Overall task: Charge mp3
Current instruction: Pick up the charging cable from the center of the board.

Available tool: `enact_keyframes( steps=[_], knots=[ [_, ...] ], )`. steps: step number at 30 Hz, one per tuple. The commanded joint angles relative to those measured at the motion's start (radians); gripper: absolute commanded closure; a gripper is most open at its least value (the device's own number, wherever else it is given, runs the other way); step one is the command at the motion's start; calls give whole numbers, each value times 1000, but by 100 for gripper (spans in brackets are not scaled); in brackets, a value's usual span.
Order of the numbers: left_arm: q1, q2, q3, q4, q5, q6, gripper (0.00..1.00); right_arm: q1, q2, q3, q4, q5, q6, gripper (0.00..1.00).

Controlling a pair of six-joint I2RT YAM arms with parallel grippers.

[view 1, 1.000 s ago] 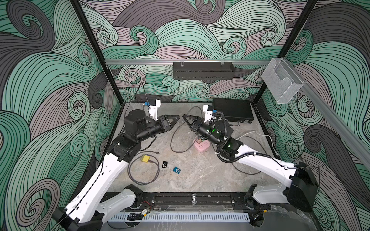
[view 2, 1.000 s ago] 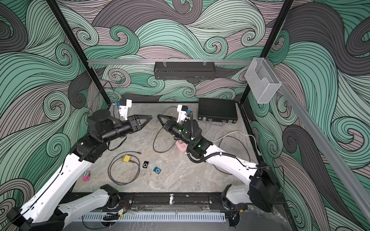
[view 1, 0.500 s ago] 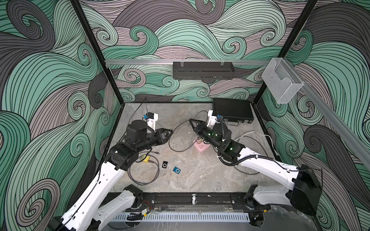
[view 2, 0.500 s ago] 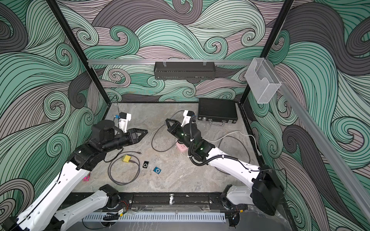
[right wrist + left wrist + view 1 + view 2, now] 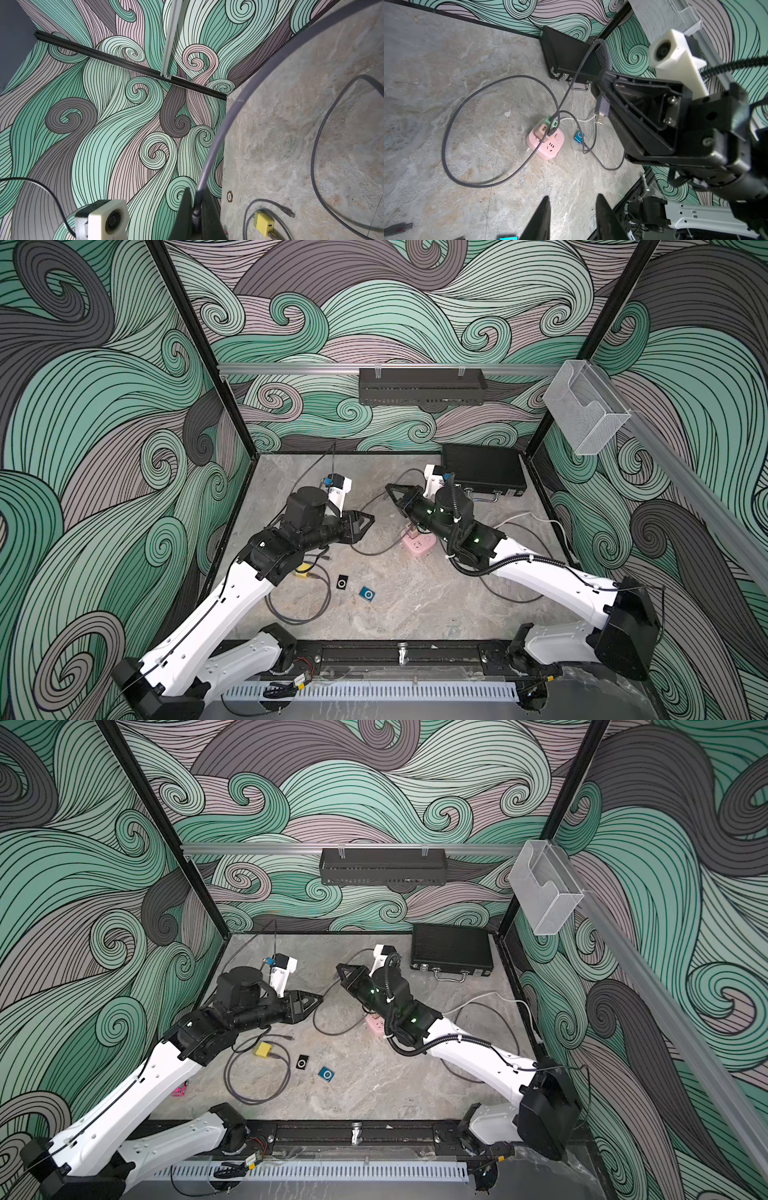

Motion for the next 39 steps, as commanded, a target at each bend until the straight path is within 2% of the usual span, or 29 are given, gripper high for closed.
enact_keyframes(
  steps=[1, 6, 23, 34, 39],
  knots=[
    [-21, 20, 66, -1, -64, 67, 64, 8, 16, 38, -52, -28, 20, 100],
    [-24, 51, 77, 45, -61, 73, 64, 14, 16, 48, -66, -32, 12, 100],
    [-48, 156, 147, 45, -85, 92, 65, 17, 10, 54, -75, -57, 1, 100],
    [-49, 177, 179, 12, -122, 138, 82, 16, -15, 58, -100, -100, -9, 100],
    [-50, 170, 178, 2, -98, 196, 85, 7, -15, 57, -88, -147, 18, 100]
  ],
)
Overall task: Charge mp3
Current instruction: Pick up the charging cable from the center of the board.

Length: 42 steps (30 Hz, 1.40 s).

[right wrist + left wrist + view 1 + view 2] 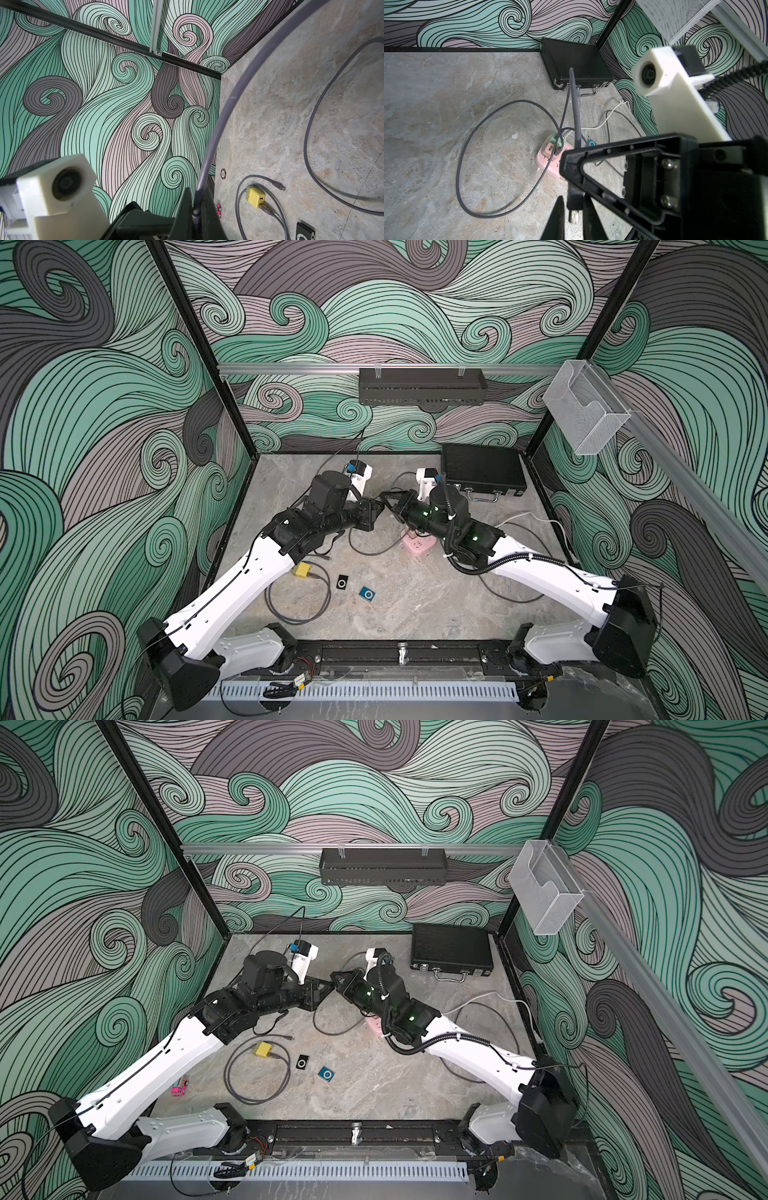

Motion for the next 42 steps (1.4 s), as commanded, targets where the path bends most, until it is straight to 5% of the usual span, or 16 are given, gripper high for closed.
enact_keyframes(
  steps=[1, 15, 36, 38, 42],
  knots=[
    [-5, -5, 40, -16, -2, 75, 85, -6, -22, 28, 13, -70, 30, 100],
    [-5, -61, 12, -49, -35, 294, 86, -32, -11, 54, 13, -226, 71, 100],
    [-3, -130, -12, -88, -25, 445, 96, -40, -14, 68, -26, -378, 45, 100],
    [-3, -133, -10, -93, -22, 470, 94, -40, -17, 68, -28, -391, 32, 100],
    [-3, -145, -7, -106, -106, 482, 68, -47, -45, 54, -58, -371, 3, 100]
  ],
)
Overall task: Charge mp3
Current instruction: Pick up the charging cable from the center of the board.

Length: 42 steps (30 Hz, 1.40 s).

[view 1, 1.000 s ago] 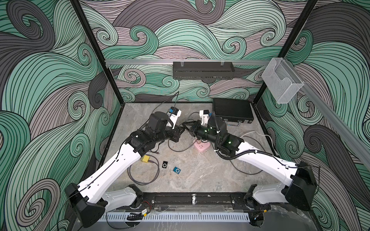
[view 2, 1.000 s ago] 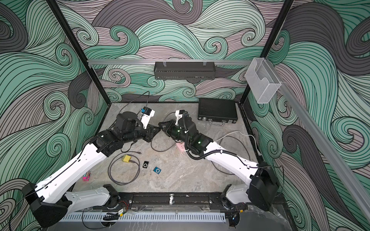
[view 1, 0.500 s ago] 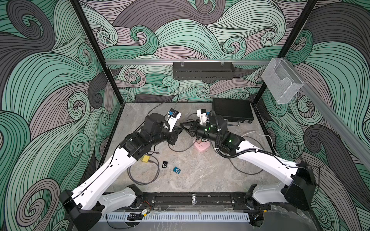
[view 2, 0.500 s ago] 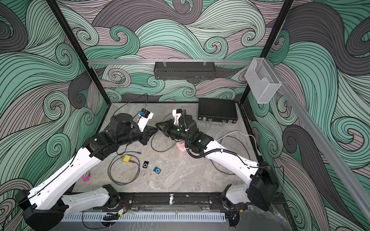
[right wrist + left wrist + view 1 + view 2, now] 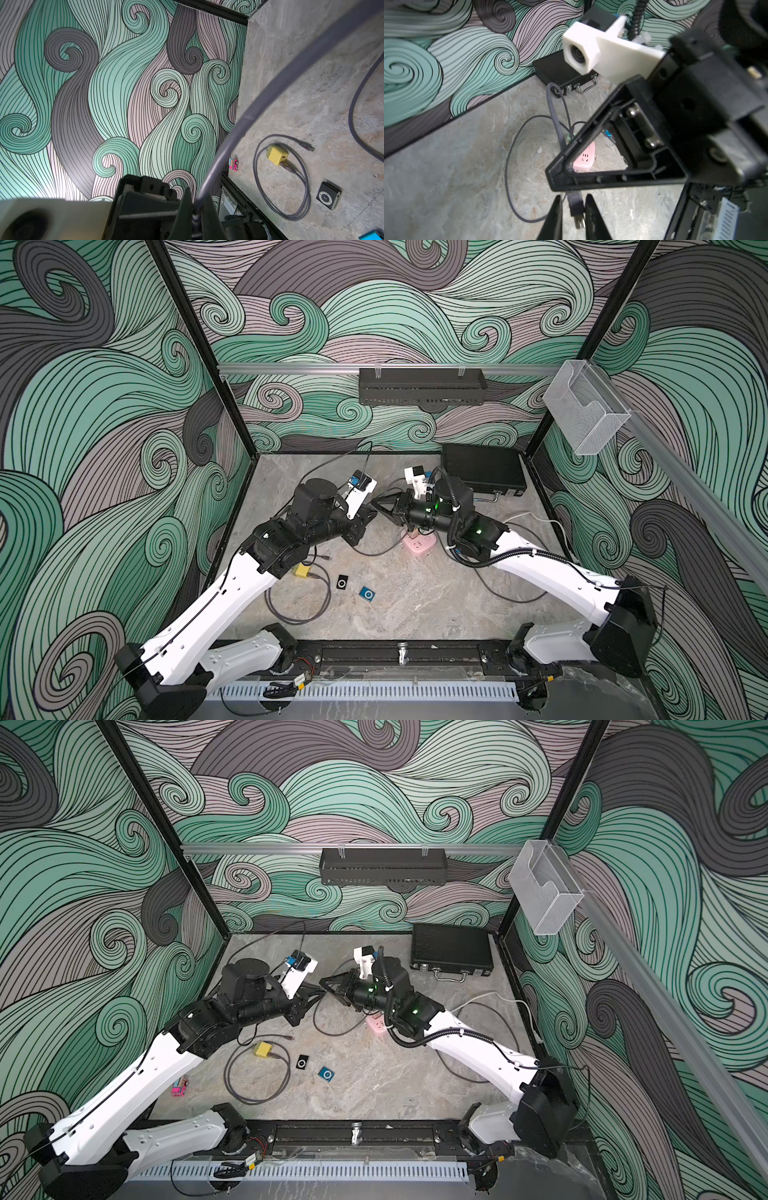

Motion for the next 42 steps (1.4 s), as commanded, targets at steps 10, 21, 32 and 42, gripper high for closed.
enact_keyframes(
  steps=[10, 21, 32, 42],
  knots=[
    [29, -163, -15, -110, -178, -86, 59, -33, -207, -78, -135, 233, -230, 100],
    [35, -186, -137, -141, -55, -265, 60, -83, -264, -205, -75, 234, -302, 100],
    [36, 67, -181, -383, 37, -670, 60, -69, -336, -325, -181, 354, -460, 100],
    [-11, 142, -403, -253, 38, -1138, 60, -19, -347, -322, -224, 446, -558, 100]
  ],
)
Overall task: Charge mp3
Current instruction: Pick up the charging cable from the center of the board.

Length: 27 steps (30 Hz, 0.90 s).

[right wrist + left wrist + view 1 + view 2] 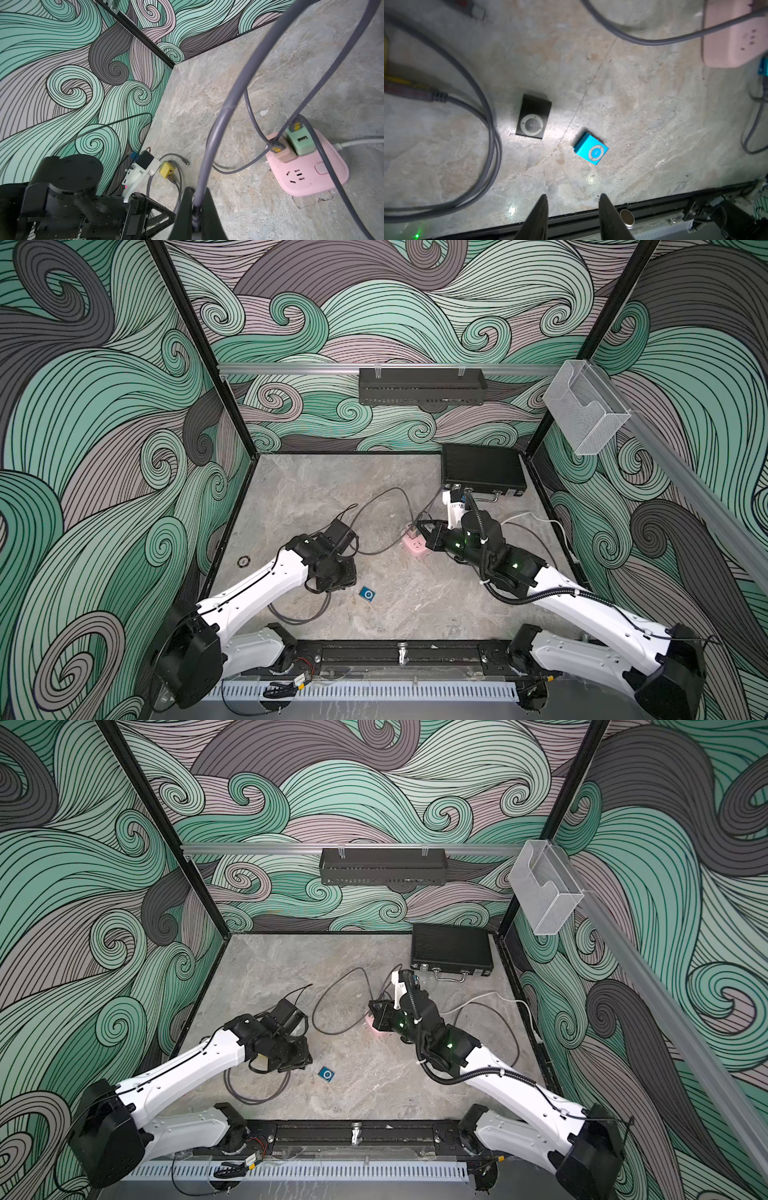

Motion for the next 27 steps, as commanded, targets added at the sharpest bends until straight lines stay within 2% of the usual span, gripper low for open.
enact_keyframes(
  steps=[1, 5, 7, 9, 13, 15, 18, 21, 27],
  knots=[
    [-34, 5, 12, -5, -27, -227, 59, 6, -18, 4, -3, 55, -51, 100],
    [-60, 30, -32, 79, -3, -372, 58, 8, 1, 6, 12, 49, -51, 100],
    [-85, 65, -16, 97, -15, -391, 59, 8, 14, 21, -1, 31, -63, 100],
    [-109, 122, 46, 68, -22, -324, 60, 8, 22, 35, -22, 24, -76, 100],
    [-195, 331, 290, -195, -90, -70, 69, 8, -1, 23, -32, 25, -91, 100],
    [-245, 402, 354, -287, -123, -24, 75, 7, -13, 16, -37, 29, -88, 100],
    [-291, 456, 355, -311, -116, -11, 83, 7, -36, 2, -45, 38, -82, 100],
    [-314, 451, 309, -288, -104, -15, 89, 6, -57, -17, -43, 50, -69, 100],
    [-344, 378, 188, -191, -95, 11, 90, 6, -71, -27, -62, 57, -59, 100]
  ],
)
